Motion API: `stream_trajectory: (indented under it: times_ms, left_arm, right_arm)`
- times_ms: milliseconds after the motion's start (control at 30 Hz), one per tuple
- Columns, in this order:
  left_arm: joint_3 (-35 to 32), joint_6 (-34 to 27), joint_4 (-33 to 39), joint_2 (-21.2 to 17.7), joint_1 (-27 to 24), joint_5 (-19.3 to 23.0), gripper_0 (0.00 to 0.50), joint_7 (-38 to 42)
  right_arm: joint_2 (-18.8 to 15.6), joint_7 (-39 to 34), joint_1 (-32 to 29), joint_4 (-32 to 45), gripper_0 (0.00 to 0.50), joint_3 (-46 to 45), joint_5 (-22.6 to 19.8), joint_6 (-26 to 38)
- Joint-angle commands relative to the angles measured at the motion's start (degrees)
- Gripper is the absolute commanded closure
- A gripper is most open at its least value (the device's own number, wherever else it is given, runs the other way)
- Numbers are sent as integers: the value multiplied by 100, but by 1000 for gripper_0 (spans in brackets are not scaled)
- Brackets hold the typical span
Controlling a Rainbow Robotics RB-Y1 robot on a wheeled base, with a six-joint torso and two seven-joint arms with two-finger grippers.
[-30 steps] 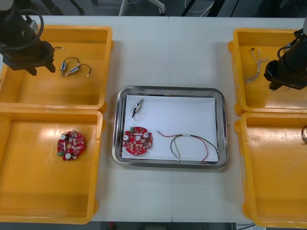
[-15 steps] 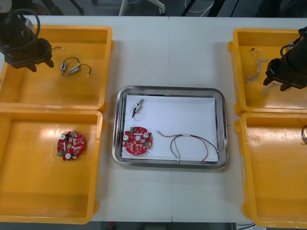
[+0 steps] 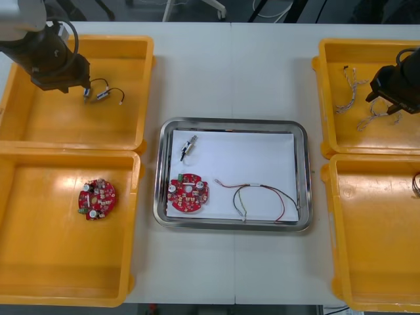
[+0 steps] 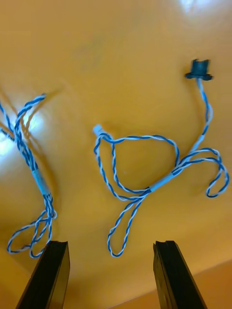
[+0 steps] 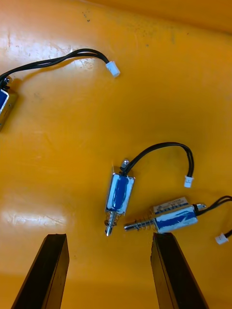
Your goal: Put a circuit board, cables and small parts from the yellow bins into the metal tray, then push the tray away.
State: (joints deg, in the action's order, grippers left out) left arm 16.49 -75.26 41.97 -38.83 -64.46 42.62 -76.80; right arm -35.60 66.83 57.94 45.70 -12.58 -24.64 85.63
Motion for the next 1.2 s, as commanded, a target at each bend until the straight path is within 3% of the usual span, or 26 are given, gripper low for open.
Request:
stream_trajectory:
  times_ms: [33,467,733,1200]
  left_arm:
    - [56,301,-338,130,-418,-104,0,-1109]
    - [48,776,-672,262,-558,-192,0,-1241]
    - [48,960,-813,297,-567,-262,0,-1337]
    - [162,1083,-936,332,-558,-175,0,-1443]
  right_arm:
    - [-184,-557,358,194,0,-139,364,-55]
    - [-193,-2412,402,-43,0,-376,460,-275]
    - [-193,-2570,419,-553,0,-385,627,-855]
    - [-202,-2676,331,-790,0,-412,768,-917]
